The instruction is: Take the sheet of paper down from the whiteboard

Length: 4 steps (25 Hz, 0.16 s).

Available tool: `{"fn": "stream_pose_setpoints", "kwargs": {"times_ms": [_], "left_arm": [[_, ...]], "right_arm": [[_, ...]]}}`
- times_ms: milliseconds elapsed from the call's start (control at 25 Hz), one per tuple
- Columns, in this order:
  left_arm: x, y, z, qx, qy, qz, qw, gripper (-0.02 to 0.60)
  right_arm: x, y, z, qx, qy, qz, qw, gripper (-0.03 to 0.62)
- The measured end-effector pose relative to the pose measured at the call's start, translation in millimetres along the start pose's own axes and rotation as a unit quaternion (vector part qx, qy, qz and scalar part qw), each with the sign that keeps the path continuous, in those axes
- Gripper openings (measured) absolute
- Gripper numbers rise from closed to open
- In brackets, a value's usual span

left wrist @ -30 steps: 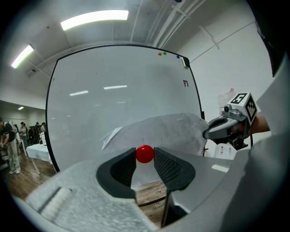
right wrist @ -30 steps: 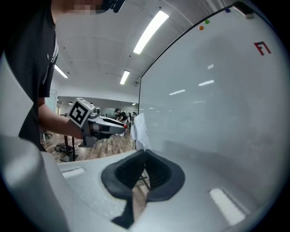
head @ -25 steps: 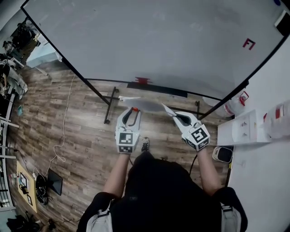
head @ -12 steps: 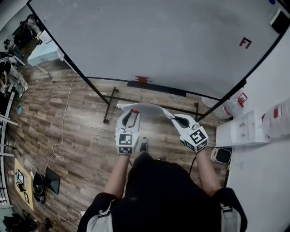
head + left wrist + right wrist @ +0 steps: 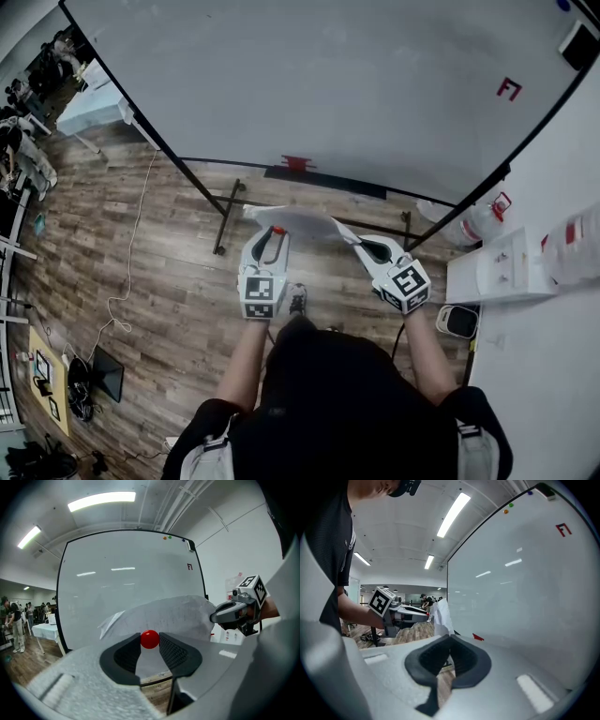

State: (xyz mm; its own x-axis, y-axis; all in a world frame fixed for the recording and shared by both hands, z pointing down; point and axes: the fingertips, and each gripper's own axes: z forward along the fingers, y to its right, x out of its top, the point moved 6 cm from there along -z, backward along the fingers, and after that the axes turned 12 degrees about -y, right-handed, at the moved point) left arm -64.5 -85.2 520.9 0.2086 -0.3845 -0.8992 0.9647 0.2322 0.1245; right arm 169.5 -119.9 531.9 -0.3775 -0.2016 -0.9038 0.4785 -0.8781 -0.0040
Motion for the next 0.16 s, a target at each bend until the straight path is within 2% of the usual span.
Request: {"fn": "stream_pose_setpoints", "kwargs": {"times_ms": [160], "left_arm": [[-3.9, -3.9, -1.4, 0.000, -0.002, 0.000, 1.0000, 0.133]], "right_arm": [[-0.3, -1.7, 2.4, -0.003, 0.000, 0.005, 1.000, 0.003]]}}
